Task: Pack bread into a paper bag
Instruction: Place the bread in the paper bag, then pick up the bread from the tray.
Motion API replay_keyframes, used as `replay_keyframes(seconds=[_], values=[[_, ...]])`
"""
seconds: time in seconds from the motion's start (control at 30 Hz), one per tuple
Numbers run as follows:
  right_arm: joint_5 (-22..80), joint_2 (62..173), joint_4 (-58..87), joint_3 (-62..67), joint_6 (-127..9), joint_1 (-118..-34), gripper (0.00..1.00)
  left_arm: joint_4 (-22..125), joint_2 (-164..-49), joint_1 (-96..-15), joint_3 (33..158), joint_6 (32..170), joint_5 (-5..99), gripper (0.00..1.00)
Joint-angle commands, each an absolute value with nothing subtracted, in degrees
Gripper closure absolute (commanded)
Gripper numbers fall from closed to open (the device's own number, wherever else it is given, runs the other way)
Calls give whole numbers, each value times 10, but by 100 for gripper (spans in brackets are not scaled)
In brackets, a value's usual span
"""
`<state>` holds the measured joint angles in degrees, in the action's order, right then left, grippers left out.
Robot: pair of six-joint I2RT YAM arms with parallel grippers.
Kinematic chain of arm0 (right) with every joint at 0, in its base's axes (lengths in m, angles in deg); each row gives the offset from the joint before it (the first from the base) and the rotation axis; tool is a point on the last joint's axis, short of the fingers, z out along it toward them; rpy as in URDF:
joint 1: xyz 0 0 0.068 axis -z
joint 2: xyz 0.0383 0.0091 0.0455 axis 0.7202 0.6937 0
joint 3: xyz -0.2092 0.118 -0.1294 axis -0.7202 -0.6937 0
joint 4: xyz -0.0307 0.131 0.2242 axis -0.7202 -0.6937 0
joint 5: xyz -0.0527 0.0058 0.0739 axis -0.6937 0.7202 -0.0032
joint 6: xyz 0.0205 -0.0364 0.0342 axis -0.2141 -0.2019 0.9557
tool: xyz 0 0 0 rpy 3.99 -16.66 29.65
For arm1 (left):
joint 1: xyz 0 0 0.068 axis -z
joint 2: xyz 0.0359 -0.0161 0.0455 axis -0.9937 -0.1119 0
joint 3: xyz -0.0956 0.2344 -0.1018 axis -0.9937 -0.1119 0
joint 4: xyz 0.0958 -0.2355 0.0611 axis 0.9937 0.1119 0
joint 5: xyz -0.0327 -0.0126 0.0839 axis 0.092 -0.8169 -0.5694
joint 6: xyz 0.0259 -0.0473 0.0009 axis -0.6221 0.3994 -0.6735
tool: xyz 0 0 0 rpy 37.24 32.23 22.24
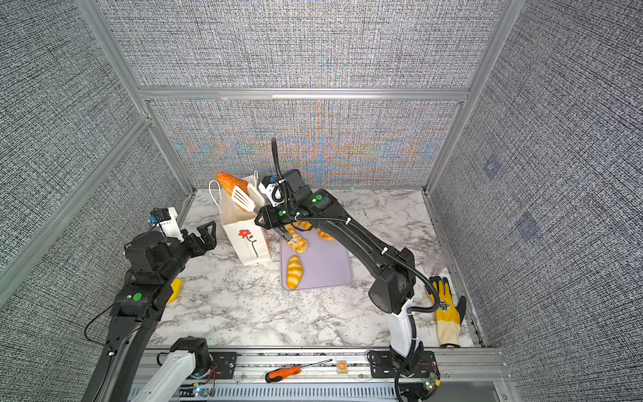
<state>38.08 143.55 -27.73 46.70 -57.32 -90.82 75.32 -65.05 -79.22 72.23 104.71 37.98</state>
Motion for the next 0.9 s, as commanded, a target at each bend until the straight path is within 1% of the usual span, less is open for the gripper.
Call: replay_keyframes(seconds=[0.0, 0.1, 0.23, 0.6, 0.87], values=[[374, 1427, -268, 472, -570, -911, 52, 749, -650, -793, 719, 1049, 388, 1], [370, 1424, -268, 470, -570, -912, 48, 741, -650, -793, 713, 1055, 396, 1], [365, 1425, -272, 472, -571, -913, 44, 741, -650, -792, 715, 1056, 398, 1], [353, 1401, -286, 485, -593, -919, 44, 736, -649, -793, 714, 1054, 414, 1], [334, 1343, -295, 454, -623, -920, 43, 718, -653, -793, 706, 1058, 456, 1]])
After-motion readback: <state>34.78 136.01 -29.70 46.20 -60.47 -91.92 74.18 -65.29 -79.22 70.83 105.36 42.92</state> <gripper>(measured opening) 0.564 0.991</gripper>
